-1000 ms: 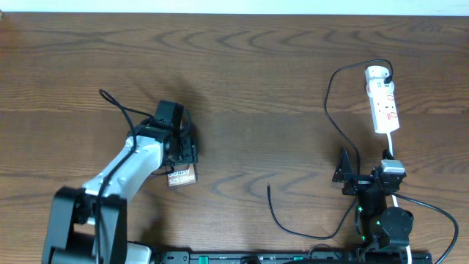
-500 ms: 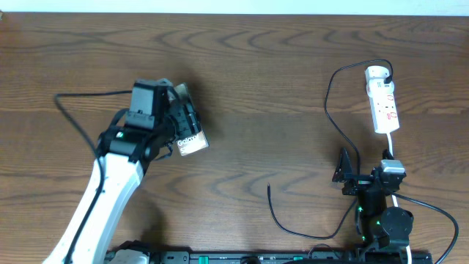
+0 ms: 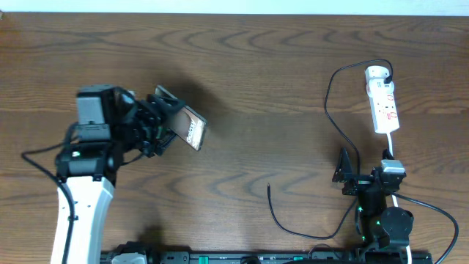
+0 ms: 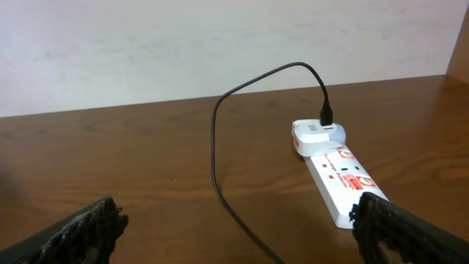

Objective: Plug charger to phone and switch on socket
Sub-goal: 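Lift the phone with the left gripper and tilt it upright toward center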

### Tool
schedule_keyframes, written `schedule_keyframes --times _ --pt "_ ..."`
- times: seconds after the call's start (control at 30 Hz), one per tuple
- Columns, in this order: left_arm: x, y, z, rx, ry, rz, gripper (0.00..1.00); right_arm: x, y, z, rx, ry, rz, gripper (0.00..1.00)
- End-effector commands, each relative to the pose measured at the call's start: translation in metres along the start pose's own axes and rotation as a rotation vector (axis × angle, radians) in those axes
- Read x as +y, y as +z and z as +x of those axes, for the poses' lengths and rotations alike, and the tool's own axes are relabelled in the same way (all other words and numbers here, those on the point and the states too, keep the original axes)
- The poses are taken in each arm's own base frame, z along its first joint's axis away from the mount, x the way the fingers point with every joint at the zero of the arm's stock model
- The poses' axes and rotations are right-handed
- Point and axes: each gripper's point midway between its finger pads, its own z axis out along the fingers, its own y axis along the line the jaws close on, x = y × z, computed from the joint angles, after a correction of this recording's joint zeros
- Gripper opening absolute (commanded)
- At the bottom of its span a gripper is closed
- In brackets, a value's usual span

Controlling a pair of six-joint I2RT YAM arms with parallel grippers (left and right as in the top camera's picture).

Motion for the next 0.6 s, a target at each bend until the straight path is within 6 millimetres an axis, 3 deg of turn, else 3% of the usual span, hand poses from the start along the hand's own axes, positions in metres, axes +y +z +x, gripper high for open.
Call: schedule_keyframes --times 0.0,0.27,0.57 --pt "-0.027 -0.019 0.018 0.154 -0.249 0.106 0.07 0.001 0.0 0.001 0.001 0.004 -0.003 0.99" --pt "-0.032 -0.028 0.016 0.208 -0.496 0.124 0.07 0.001 0.0 0.0 0.0 0.004 -0.003 0.99" --pt "-0.038 -0.029 0.014 0.207 -0.515 0.145 0.07 0.001 0.0 0.0 0.0 0.004 -0.003 0.99"
